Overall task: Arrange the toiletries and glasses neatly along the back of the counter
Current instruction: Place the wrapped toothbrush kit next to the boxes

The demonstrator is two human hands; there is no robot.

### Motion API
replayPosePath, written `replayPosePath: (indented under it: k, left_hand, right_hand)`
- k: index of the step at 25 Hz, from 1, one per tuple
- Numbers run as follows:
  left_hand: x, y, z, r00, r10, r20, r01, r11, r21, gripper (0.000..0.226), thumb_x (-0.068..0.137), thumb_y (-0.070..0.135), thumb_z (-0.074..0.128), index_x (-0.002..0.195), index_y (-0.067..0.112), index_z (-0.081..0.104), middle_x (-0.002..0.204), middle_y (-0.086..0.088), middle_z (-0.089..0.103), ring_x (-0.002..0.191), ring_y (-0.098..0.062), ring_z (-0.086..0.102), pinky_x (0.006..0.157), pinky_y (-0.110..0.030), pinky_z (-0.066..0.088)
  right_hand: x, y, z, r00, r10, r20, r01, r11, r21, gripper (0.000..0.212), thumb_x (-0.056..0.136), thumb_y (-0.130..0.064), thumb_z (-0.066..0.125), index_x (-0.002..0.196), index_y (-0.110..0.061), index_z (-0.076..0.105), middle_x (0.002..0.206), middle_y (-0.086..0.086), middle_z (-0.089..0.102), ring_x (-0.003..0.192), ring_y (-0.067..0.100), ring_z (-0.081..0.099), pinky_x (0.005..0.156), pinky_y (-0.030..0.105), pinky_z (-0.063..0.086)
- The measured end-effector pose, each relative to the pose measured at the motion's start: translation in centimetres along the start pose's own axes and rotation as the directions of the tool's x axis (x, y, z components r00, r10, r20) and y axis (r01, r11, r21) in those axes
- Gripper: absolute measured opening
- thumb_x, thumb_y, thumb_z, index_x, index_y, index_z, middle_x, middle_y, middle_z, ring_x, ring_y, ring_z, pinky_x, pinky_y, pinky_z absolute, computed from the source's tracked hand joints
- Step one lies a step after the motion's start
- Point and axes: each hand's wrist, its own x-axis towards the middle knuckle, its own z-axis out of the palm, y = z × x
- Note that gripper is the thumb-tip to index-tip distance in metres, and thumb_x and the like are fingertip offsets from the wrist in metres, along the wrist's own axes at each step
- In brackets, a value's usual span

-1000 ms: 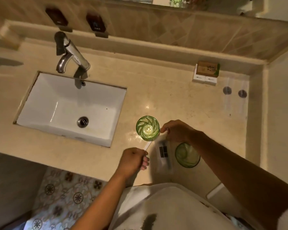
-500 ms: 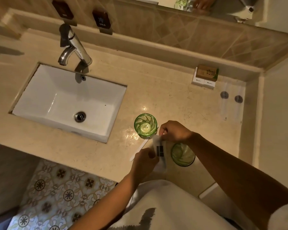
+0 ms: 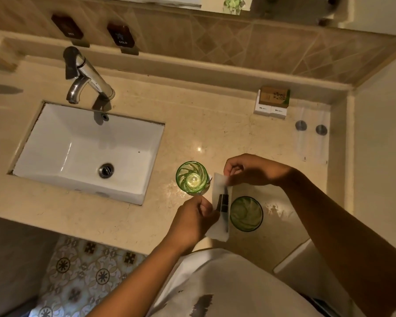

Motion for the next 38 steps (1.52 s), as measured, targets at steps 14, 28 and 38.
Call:
replayPosePath:
  k: [14,28,38]
  left_hand:
    - [13.1,11.0,-2.6,0.993,-0.115,0.006,0.110,0.939,-0.325,0.016,0.093,0.021,0.067,0.105,0.012,0.074,0.099,-0.022,0.075,0.075,-0.025,0.069,0.074,-0.040,0.057]
    - [28.3,14.1,0.2,0.989,-0.033,-0.141,0.029,0.999,-0.034,0.015,0.090,0.015,0.068,0.102,0.006,0.068,0.090,-0.006,0.065,0.085,-0.025,0.063,0.082,-0.038,0.054]
    - [27.4,12.2,-0.4,0.928,0.371,-0.025,-0.318,0.828,0.461,0.039,0.093,0.022,0.066,0.131,0.013,0.061,0.116,-0.007,0.061,0.101,-0.026,0.062,0.088,-0.035,0.051]
  right_hand:
    - [3.2,0.3,-3.2,0.899,0.196,-0.393,0.179,0.653,0.735,0.026,0.094,-0.021,0.061,0.117,-0.012,0.068,0.097,0.018,0.068,0.080,0.020,0.061,0.072,0.030,0.047]
    - [12.2,5.3,-8.0,0.513,0.476,-0.714,0.051,0.814,0.579,0.010,0.084,-0.021,0.067,0.077,-0.022,0.074,0.073,-0.009,0.070,0.070,0.010,0.066,0.064,0.027,0.054]
    - [11.7,6.3,-5.7,0.296,0.416,-0.860,-0.091,0.909,0.408,0.032,0.090,-0.020,0.070,0.121,-0.025,0.060,0.118,-0.004,0.061,0.103,0.013,0.060,0.091,0.029,0.056]
